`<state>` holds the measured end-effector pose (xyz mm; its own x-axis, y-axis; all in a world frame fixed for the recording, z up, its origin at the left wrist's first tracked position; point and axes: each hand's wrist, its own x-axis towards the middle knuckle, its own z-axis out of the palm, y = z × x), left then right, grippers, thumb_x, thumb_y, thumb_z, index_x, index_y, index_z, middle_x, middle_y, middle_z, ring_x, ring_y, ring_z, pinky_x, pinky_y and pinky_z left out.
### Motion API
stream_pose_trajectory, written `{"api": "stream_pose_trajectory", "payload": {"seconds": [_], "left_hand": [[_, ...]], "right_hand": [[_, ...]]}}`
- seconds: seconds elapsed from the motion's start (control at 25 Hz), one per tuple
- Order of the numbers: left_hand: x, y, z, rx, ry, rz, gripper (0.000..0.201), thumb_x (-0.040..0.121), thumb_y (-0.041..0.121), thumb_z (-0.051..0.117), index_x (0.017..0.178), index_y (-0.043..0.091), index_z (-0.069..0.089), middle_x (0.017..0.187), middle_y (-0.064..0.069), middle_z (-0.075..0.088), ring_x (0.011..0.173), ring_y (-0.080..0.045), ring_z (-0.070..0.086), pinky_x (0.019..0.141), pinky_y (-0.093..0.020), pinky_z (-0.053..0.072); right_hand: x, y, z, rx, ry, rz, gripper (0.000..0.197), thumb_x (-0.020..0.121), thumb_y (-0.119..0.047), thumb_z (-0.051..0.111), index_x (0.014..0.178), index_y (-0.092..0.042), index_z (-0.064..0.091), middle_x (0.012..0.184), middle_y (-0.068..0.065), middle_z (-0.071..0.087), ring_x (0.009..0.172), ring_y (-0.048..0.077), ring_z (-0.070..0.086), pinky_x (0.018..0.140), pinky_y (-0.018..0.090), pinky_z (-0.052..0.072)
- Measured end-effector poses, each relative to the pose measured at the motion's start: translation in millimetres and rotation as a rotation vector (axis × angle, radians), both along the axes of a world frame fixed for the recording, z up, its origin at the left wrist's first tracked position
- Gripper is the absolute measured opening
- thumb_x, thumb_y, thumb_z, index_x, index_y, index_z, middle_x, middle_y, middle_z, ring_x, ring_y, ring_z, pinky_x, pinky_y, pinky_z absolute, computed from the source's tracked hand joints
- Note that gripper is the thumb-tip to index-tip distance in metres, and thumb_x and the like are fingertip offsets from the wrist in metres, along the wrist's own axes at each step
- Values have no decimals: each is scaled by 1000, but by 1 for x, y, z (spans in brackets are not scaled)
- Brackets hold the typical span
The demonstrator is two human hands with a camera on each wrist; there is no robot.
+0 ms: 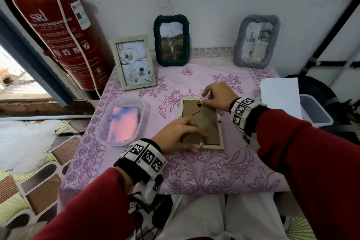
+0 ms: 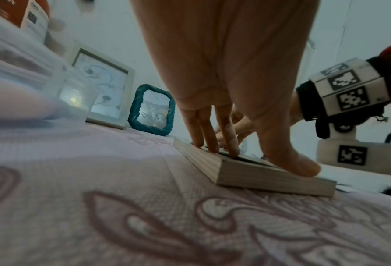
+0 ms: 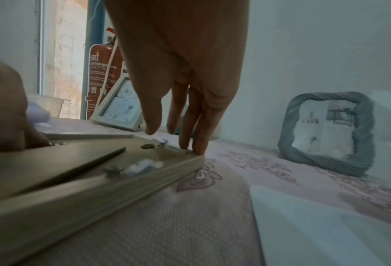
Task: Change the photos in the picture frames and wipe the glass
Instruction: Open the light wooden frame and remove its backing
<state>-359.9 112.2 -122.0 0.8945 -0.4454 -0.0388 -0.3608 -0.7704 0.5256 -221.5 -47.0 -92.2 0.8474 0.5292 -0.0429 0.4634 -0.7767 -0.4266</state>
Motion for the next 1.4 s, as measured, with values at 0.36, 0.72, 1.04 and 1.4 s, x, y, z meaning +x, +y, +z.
{"api": "stream_pose_trajectory", "payload": {"seconds": [0.36, 0.72, 1.04, 1.4], "left_hand": [[-3, -1, 0, -21, -15, 65, 36, 71, 36, 77, 103, 22, 69, 118, 0, 53, 111, -14, 49, 85, -13, 31], [-2, -7, 2, 40, 40, 75, 25, 68, 21, 79, 88, 9, 69, 119, -6, 52, 108, -19, 50, 82, -20, 34], [-3, -6, -2, -30, 69, 129, 16, 68, 18, 79, 80, 10, 71, 119, -3, 53, 106, -16, 51, 75, -13, 31], [-5, -9, -1, -52, 97, 151, 15, 70, 17, 78, 79, 7, 71, 119, -3, 54, 108, -17, 51, 84, -23, 40]], "right_hand": [[12, 12, 4, -129, -15, -37, 33, 71, -37, 78, 95, -14, 73, 97, 8, 71, 93, 23, 65, 75, 25, 46], [22, 13, 5, -161, 16, 19, 22, 72, -17, 79, 93, -11, 74, 98, 13, 71, 93, 25, 65, 73, 21, 39], [23, 11, 6, -176, 5, 37, 21, 75, -15, 75, 96, -13, 74, 99, 10, 71, 97, 24, 63, 75, 20, 37], [22, 16, 0, -152, -39, 14, 18, 73, -5, 74, 90, -10, 75, 94, 13, 73, 92, 27, 67, 88, 34, 53]]}}
